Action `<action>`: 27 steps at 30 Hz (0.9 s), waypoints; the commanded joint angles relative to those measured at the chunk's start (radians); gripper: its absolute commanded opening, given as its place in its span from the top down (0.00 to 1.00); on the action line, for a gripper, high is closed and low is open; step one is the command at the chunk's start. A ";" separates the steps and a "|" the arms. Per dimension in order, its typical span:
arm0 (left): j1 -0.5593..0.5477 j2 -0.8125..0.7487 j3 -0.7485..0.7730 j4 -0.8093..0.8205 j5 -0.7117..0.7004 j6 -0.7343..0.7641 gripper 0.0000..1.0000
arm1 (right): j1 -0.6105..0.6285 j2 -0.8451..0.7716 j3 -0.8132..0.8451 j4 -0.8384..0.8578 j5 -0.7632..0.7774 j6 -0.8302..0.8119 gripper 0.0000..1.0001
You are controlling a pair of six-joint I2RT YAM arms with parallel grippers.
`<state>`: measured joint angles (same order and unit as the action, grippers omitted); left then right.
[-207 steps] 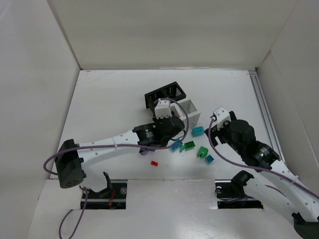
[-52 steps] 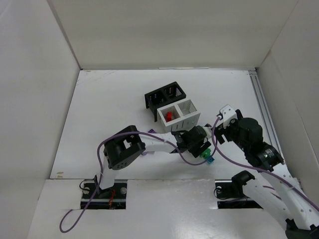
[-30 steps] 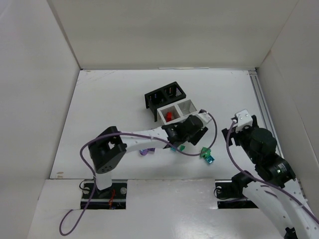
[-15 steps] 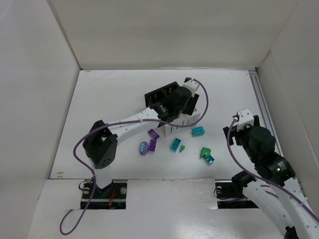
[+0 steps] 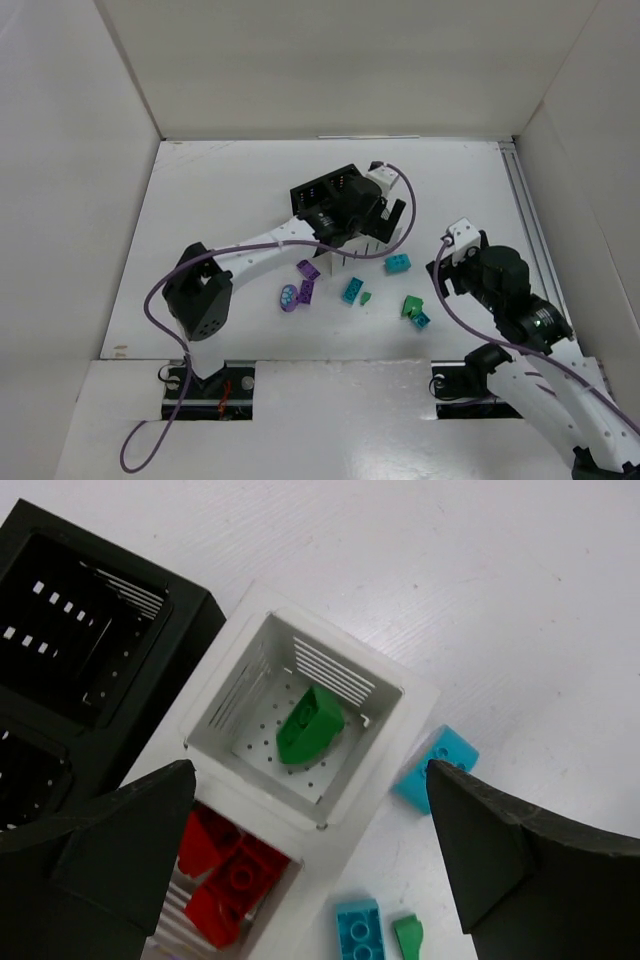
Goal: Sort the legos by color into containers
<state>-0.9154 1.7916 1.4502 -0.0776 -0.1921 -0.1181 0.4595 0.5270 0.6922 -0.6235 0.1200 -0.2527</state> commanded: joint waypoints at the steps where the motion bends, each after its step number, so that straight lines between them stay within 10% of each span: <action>1: -0.004 -0.153 -0.043 0.029 0.037 0.011 0.00 | 0.005 0.042 -0.029 0.093 -0.140 -0.007 0.10; 13: -0.004 -0.527 -0.333 -0.051 -0.118 -0.275 0.00 | 0.413 0.361 -0.123 0.410 -0.093 0.035 0.11; 27: -0.023 -0.833 -0.669 -0.172 -0.188 -0.535 0.00 | 0.442 0.748 -0.095 0.617 -0.016 0.145 0.16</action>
<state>-0.9337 0.9958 0.7891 -0.2558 -0.3634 -0.6056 0.8917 1.2488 0.5724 -0.1024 0.0906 -0.1352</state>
